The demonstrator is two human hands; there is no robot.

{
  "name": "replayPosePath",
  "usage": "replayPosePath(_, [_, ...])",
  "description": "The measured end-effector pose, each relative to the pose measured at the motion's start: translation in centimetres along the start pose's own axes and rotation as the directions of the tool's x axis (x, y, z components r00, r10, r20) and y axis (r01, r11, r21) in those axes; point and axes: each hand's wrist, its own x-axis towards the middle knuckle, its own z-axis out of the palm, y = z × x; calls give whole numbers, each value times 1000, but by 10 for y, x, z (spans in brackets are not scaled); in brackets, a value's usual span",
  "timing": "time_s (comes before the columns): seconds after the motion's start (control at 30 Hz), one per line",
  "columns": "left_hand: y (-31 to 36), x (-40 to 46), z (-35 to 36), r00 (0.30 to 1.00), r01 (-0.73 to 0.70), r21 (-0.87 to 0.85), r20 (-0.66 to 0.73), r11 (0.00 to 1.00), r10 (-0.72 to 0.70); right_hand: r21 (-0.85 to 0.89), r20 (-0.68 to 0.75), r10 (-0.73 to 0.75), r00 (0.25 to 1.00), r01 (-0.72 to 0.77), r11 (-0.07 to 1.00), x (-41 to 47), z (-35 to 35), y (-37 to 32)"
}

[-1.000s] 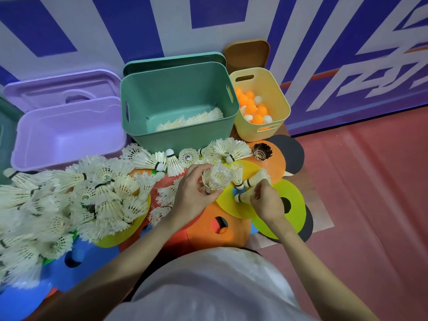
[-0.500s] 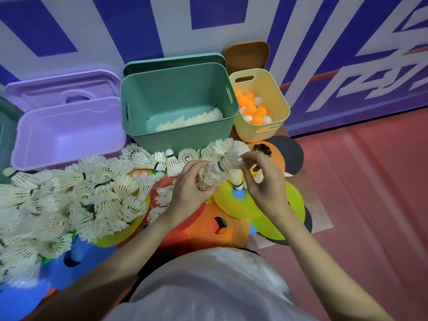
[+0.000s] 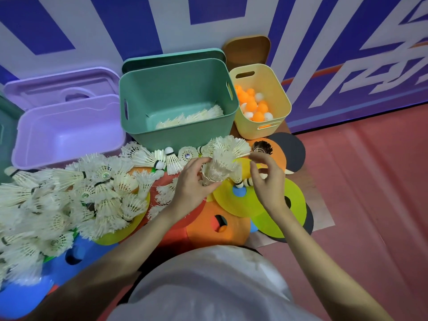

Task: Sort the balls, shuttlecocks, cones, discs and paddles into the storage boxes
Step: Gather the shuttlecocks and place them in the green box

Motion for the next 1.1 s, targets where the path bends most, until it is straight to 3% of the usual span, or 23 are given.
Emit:
replayPosePath(0.1, [0,2,4,1000,-9,2,18,1000,9,-221,-11,214,977,-211,952,2,-2,39])
replayPosePath(0.23, [4,7,11,999,-22,-28,40,999,24,-425,84,355,931,-289,858,2,-3,64])
replayPosePath(0.43, [5,13,13,998,-49,5,26,999,49,-420,90,425,901,-353,836,4,4,68])
replayPosePath(0.53, [3,13,10,999,-36,38,-8,999,37,-461,48,349,936,-289,839,5,1,58])
replayPosePath(0.67, [-1,12,4,999,-4,78,-40,997,7,-350,-95,37,995,-68,934,11,-9,21])
replayPosePath(0.83, [-4,14,1,999,-2,116,-35,993,6,-190,-252,-232,940,187,964,22,-21,-32])
replayPosePath(0.93, [-3,15,1,999,2,114,-34,993,2,-166,-168,-284,944,256,952,20,-19,-45])
replayPosePath(1.1, [1,17,3,1000,-5,94,-25,996,8,-125,173,-235,956,258,958,18,-3,-40])
